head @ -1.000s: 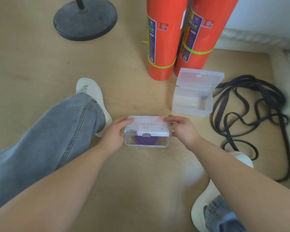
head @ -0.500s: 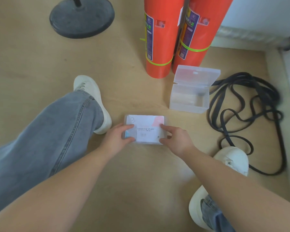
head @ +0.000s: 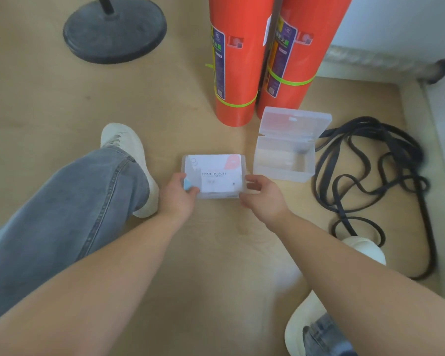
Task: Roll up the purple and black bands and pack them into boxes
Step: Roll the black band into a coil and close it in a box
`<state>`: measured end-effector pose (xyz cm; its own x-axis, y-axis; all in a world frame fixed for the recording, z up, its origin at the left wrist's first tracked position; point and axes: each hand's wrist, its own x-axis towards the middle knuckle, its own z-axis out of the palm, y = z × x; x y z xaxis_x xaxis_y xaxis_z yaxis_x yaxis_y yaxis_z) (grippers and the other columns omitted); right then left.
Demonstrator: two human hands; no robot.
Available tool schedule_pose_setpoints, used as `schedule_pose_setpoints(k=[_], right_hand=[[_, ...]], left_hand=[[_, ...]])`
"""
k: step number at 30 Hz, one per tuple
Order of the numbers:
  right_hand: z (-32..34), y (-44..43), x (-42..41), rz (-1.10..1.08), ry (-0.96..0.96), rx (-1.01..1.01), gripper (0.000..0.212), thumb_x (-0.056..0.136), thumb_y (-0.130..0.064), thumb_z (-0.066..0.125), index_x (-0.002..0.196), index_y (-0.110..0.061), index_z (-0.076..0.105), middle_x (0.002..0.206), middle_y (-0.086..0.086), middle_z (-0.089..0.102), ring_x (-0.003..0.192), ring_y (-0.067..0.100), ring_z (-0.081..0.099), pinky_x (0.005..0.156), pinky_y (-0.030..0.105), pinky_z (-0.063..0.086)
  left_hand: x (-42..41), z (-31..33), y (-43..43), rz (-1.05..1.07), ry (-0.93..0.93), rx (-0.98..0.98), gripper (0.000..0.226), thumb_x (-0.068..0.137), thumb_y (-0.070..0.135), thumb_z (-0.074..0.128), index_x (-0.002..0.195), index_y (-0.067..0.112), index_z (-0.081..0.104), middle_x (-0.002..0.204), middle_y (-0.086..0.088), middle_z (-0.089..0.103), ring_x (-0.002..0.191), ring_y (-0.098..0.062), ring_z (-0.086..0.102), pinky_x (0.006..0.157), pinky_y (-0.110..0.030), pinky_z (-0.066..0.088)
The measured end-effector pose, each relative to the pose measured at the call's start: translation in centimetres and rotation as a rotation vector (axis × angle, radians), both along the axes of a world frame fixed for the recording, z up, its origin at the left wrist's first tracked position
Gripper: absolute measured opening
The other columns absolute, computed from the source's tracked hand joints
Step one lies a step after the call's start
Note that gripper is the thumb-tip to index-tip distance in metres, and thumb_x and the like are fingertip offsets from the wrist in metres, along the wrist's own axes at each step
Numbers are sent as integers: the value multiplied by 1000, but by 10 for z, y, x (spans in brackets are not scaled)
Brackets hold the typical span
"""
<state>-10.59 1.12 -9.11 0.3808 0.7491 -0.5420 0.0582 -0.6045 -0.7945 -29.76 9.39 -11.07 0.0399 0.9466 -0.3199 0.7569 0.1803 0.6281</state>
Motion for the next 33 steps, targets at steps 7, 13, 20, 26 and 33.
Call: schedule_pose_setpoints(k=[7,13,20,26,33], right_hand=[[12,11,15,61,185,52,61,91,8,57,146,-16,49,157,3,41,143,19,44,97,49,57],[12,-20,56,226,-231,-9,46,93,-6,56,137,-21,59,141,1,59,123,17,61,98,29,50],[14,-77,122,294,-648,-258,53,93,-8,53,146,-17,51,151,10,46,140,30,40,108,37,43],[12,-99,140,192,-744,-388,55,91,-10,54,144,-24,51,161,14,20,146,37,19,117,48,30],[4,-104,146,356,-712,-614,51,94,-10,47,143,-21,50,150,10,39,141,34,33,109,50,35]], left_hand=[[32,-3,13,-9,-173,-43,58,89,18,69,142,28,47,141,-7,49,115,-23,59,101,-36,50],[52,-9,-19,74,-241,-246,38,88,16,70,124,23,58,95,3,61,95,-37,71,88,-46,58],[106,0,-55,-67,-285,-319,21,92,10,66,111,19,65,132,-13,57,75,-12,60,90,-51,58],[148,6,-78,-189,-312,-335,25,93,14,66,118,17,66,134,-11,58,69,-1,56,88,-51,58],[164,14,-85,-235,-339,-363,25,95,18,65,119,18,65,131,-7,56,75,-10,59,90,-51,58]])
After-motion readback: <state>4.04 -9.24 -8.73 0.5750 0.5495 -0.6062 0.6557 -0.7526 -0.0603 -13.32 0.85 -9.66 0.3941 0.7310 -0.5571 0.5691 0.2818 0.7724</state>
